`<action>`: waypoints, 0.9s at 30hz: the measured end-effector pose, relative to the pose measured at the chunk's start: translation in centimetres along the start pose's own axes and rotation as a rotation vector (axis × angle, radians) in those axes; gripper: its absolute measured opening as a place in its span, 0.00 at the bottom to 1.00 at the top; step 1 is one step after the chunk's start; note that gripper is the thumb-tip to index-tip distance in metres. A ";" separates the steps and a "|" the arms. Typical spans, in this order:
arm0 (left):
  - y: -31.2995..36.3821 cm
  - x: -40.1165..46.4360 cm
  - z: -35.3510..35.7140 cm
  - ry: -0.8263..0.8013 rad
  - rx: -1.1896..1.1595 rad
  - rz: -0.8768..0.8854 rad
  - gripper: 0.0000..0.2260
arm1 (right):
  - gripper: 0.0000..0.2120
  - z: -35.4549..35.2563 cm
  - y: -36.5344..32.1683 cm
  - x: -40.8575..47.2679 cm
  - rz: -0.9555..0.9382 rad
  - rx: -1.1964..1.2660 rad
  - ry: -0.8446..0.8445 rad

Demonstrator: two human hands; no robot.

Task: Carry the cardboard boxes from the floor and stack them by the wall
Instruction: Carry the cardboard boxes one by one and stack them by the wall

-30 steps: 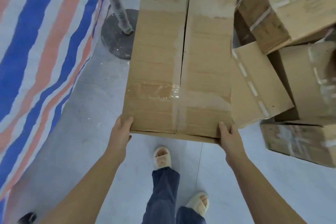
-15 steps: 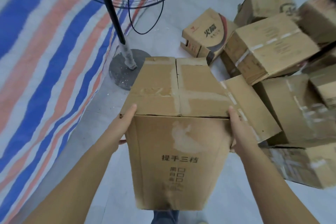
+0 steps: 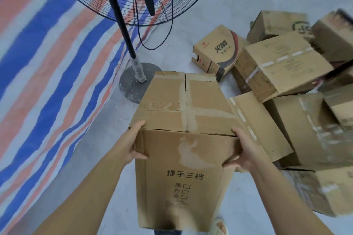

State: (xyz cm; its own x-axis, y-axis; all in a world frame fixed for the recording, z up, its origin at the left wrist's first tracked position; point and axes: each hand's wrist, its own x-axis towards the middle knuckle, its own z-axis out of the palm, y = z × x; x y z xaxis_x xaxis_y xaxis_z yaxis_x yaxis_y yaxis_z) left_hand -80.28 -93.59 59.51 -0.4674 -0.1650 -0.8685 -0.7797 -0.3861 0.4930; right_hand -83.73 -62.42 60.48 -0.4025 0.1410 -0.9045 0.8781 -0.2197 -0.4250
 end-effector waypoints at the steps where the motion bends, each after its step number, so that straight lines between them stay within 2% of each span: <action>1: -0.4 -0.4 0.2 0.015 -0.011 0.004 0.12 | 0.12 -0.6 0.1 -0.2 -0.010 -0.007 -0.007; 6: -2.0 -4.1 1.8 0.076 -0.069 0.062 0.18 | 0.10 -3.5 -0.8 -0.8 -0.068 -0.084 -0.082; 10: -5.0 -8.8 4.0 0.154 -0.170 0.172 0.15 | 0.09 -6.0 -2.5 -1.4 -0.130 -0.176 -0.206; 16: -13.0 -17.3 8.6 0.281 -0.374 0.255 0.13 | 0.11 -11.9 -4.4 -4.4 -0.164 -0.358 -0.413; 20: -17.8 -22.1 10.6 0.353 -0.496 0.291 0.12 | 0.10 -14.4 -4.6 -7.0 -0.188 -0.464 -0.471; 27: -30.7 -30.0 12.0 0.485 -0.748 0.298 0.19 | 0.17 -17.5 0.4 -11.0 -0.210 -0.691 -0.597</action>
State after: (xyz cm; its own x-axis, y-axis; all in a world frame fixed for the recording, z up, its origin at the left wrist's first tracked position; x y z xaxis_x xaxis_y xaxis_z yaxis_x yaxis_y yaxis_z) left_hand -47.31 -65.85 71.03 -0.2484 -0.6462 -0.7216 -0.1071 -0.7221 0.6835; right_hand -74.38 -47.18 70.87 -0.4676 -0.4485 -0.7617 0.6543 0.4038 -0.6394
